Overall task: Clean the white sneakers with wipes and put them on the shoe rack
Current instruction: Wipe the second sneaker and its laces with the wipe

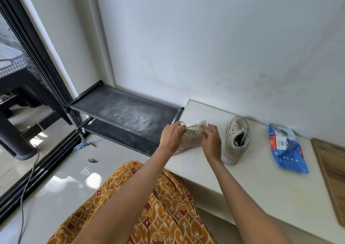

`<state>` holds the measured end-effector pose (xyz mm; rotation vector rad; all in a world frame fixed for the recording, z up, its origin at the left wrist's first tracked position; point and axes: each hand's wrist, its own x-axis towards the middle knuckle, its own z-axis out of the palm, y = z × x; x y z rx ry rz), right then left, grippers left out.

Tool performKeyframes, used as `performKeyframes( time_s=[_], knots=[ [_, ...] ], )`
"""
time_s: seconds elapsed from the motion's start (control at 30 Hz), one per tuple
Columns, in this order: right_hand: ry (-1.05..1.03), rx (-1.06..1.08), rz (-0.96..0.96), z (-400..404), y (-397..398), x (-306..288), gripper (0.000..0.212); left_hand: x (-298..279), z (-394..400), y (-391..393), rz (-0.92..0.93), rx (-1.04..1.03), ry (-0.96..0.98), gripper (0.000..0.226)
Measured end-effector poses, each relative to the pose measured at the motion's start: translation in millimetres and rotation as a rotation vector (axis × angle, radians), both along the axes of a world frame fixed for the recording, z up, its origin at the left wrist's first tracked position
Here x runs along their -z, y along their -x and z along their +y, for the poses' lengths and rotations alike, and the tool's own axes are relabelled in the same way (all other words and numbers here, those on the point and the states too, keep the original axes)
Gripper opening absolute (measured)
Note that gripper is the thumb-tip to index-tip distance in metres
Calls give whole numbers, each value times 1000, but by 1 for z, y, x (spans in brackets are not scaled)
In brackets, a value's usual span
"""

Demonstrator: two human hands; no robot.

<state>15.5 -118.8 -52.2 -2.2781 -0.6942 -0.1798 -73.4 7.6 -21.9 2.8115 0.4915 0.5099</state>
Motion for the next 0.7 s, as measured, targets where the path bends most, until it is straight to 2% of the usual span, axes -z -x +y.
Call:
performKeyframes(
  time_s=[0.1,0.2,0.27,0.3,0.37,0.47,0.5,0.57,0.63,0.7],
  knots=[
    [16,-274,-68,17,21,10,35,-6,1,1,66,55,-70,27],
    [164,-185,-189,9,18,21,26,-9,-2,1,105,59,-145,31],
    [375,-119,-217,-2,0,19,27,-8,-4,1,160,69,-168,26],
    [481,-100,-220,-5,-11,19,30,-8,-6,1,181,66,-185,22],
    [556,-44,-124,-3,-30,10,34,-11,-10,3,227,33,-214,13],
    [530,15,-27,14,-34,-8,24,-10,-12,2,232,17,-225,11],
    [467,15,-34,19,-31,-12,18,-8,-12,3,228,32,-230,10],
    [215,-12,-32,25,-22,-18,9,-3,-8,2,176,81,-244,16],
    [36,-139,-62,25,-12,-15,5,-5,3,1,164,137,-255,20],
    [45,-277,-111,19,0,-3,16,-10,14,1,168,192,-283,19]
  ],
)
